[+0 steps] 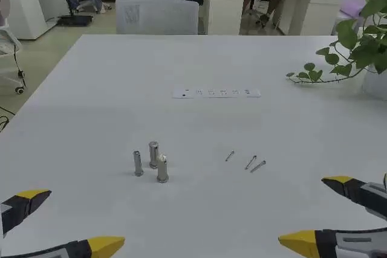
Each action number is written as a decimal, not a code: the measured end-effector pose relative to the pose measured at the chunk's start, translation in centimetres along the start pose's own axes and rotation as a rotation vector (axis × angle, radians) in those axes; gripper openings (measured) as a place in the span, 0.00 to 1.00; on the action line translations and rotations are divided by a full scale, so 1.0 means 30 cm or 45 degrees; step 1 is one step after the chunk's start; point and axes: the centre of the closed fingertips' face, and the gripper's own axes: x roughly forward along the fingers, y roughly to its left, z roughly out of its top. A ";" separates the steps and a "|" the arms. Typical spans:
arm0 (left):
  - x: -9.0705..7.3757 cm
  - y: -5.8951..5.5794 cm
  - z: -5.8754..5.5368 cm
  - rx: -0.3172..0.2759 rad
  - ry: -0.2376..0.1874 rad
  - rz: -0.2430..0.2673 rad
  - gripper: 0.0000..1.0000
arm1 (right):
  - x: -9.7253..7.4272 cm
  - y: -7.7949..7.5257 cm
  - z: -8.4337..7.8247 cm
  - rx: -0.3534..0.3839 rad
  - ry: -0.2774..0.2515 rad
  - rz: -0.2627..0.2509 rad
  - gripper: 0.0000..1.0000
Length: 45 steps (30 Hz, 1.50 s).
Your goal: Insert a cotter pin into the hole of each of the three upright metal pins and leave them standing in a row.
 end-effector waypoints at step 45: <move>-0.003 0.014 -0.004 0.021 -0.011 0.005 0.78 | 0.006 -0.017 0.006 -0.011 -0.029 -0.002 0.85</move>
